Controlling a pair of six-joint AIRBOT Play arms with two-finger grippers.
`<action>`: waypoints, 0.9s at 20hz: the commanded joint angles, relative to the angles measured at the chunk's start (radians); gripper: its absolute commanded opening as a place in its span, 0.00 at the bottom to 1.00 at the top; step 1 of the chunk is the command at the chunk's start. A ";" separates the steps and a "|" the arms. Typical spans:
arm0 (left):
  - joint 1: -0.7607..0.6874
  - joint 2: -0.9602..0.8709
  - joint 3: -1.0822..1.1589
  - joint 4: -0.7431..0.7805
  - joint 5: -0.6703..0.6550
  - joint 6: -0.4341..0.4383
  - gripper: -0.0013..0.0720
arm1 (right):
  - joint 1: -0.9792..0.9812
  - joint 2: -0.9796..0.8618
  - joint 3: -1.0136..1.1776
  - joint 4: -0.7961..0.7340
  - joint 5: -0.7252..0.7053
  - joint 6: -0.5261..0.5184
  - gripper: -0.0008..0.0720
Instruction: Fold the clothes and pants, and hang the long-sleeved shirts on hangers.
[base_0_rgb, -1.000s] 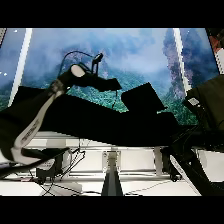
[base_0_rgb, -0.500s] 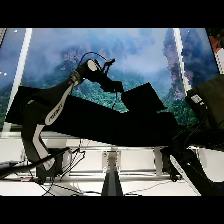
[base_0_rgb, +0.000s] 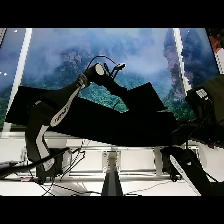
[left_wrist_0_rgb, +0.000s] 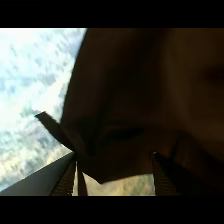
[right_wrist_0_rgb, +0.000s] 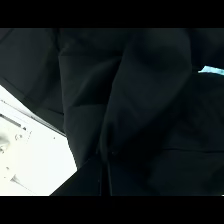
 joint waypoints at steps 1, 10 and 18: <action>-0.006 -0.001 0.002 -0.009 0.140 0.029 0.55 | 0.001 0.001 0.000 -0.009 -0.016 -0.001 0.04; 0.029 0.034 0.044 -0.036 0.167 0.029 0.03 | 0.001 0.001 0.000 -0.100 -0.137 -0.001 0.04; 0.230 0.283 0.099 -0.035 0.180 0.029 0.03 | 0.000 -0.103 0.000 -0.289 -0.414 0.000 0.04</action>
